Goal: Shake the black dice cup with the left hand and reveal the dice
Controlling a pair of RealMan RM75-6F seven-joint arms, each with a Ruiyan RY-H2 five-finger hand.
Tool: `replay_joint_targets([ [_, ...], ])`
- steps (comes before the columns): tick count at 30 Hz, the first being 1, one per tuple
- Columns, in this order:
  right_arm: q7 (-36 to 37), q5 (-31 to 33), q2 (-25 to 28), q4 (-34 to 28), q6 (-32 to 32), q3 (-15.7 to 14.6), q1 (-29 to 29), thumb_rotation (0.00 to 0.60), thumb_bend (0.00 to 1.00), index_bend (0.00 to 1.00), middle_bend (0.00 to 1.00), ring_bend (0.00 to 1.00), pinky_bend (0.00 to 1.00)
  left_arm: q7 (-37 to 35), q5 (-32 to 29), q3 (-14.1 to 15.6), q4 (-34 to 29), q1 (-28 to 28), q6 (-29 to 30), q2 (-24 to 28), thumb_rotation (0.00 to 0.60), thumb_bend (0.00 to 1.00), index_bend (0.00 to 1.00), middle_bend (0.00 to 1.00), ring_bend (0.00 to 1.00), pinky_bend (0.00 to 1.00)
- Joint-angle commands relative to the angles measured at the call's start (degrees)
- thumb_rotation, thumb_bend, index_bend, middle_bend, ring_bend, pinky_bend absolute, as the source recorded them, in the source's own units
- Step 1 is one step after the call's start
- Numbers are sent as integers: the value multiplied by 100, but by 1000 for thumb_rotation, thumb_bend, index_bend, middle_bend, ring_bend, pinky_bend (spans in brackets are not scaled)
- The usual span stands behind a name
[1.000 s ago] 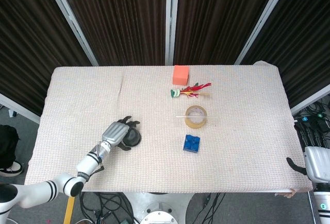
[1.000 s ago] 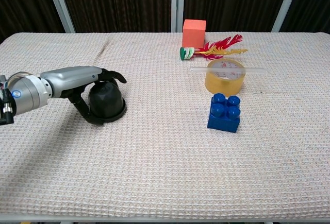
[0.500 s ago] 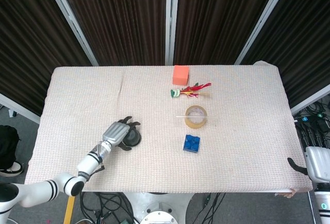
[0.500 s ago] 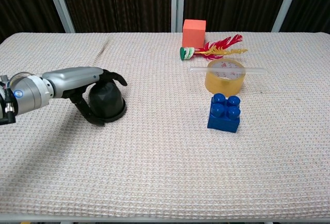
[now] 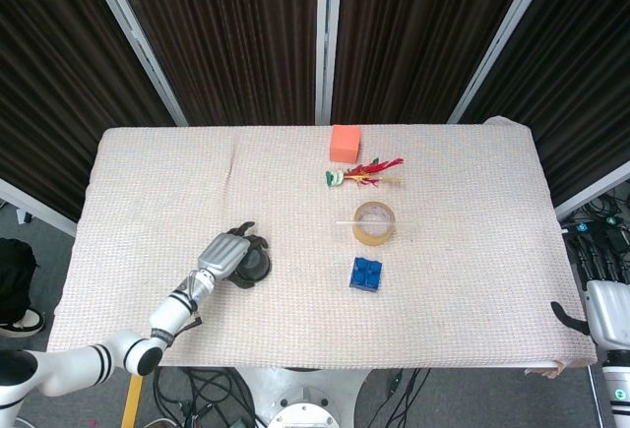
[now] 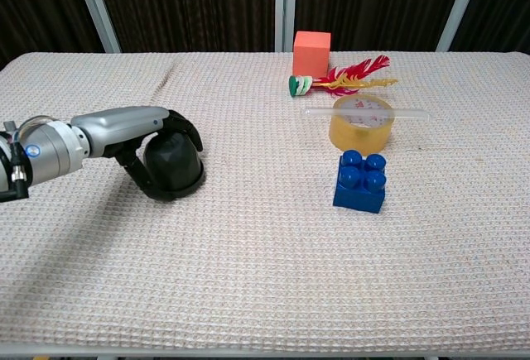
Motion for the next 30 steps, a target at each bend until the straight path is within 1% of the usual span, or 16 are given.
replay_joint_targets([
  [1,0,0,0,2,-1,-1,-1,600,134,0,0,0,0,-29,2,-10,-12,6,19,3,600,162,303,377,54,191],
  [9,10,27,0,12,-26,4,1,600,134,0,0,0,0,-92,-6,-38,-114,8,39,97,600,206,328,395,70,191],
  [20,77,17,2,41,-10,5,-13,600,134,0,0,0,0,-81,-47,-115,-425,-8,92,339,600,219,369,411,89,205],
  [26,106,13,-11,66,-4,6,-19,600,135,0,0,0,0,-62,-99,-159,-680,12,144,573,600,224,383,421,106,238],
  [30,122,3,-29,81,-4,1,-21,600,135,0,0,0,0,7,-171,-226,-918,2,161,824,600,223,383,421,107,240],
])
